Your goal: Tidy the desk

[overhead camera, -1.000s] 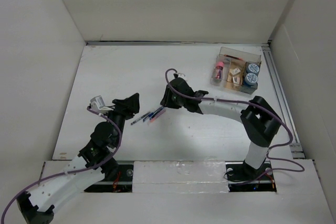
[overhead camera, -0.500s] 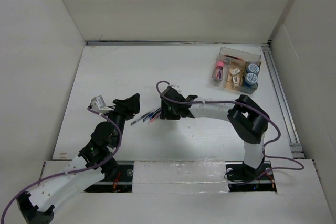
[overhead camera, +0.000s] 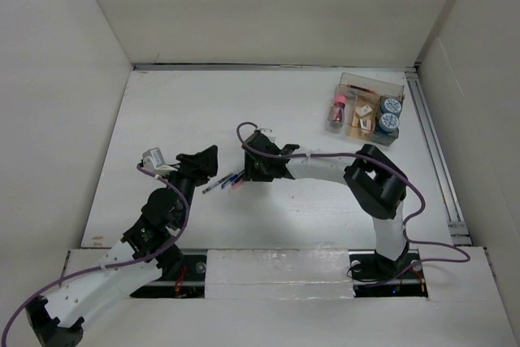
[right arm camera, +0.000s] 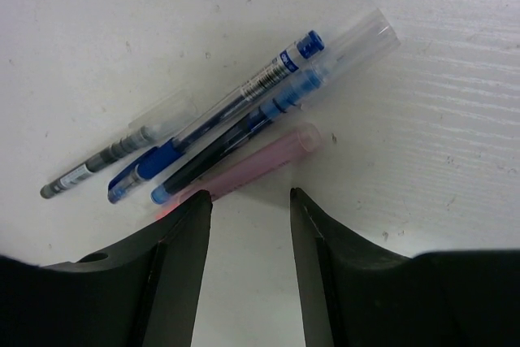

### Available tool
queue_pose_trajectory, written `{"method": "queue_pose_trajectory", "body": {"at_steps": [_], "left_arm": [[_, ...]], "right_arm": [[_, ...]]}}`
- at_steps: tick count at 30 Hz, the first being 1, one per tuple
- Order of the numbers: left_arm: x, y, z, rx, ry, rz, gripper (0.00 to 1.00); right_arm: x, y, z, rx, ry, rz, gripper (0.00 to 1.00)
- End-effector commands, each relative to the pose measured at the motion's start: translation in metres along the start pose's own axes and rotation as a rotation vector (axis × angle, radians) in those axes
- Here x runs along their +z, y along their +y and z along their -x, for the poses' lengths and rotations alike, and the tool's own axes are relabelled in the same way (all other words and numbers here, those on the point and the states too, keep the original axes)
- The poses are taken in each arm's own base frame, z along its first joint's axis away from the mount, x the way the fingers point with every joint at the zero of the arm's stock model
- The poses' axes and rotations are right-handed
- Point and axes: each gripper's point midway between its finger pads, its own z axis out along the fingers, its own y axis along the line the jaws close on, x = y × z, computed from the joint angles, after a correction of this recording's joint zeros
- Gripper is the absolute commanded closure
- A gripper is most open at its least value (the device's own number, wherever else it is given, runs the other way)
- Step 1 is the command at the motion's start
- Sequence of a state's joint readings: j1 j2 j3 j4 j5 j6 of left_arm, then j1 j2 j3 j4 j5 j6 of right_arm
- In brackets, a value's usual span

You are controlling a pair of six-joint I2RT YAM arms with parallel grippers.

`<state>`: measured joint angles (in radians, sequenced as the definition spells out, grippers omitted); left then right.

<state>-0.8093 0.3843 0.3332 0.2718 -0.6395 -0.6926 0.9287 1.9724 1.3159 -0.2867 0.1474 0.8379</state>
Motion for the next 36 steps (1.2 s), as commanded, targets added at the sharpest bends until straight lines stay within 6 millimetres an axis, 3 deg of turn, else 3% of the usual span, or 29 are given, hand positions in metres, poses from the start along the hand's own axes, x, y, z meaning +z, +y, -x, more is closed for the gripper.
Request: {"method": "queue_pose_trajectory", "body": {"at_steps": [1, 10, 16, 23, 30, 36], "left_arm": [[0.001, -0.008, 0.006, -0.013, -0.014, -0.022, 0.36], [0.002, -0.007, 0.005, -0.010, -0.013, -0.019, 0.36], [0.001, -0.007, 0.006, -0.011, -0.016, -0.018, 0.36], [0.002, -0.006, 0.004, -0.007, -0.013, -0.015, 0.36], [0.004, -0.006, 0.002, -0.003, -0.009, -0.011, 0.36], [0.003, -0.006, 0.004, -0.004, -0.013, -0.013, 0.36]], "right_arm": [[0.005, -0.012, 0.014, 0.005, -0.047, -0.079, 0.51], [0.013, -0.025, 0.014, -0.035, -0.076, -0.190, 0.53], [0.012, -0.053, 0.012, -0.107, -0.076, -0.314, 0.56], [-0.007, -0.082, 0.013, -0.177, -0.112, -0.398, 0.61], [-0.003, -0.068, 0.006, -0.182, -0.075, -0.314, 0.55], [0.006, -0.069, -0.006, -0.175, -0.032, -0.295, 0.70]]}}
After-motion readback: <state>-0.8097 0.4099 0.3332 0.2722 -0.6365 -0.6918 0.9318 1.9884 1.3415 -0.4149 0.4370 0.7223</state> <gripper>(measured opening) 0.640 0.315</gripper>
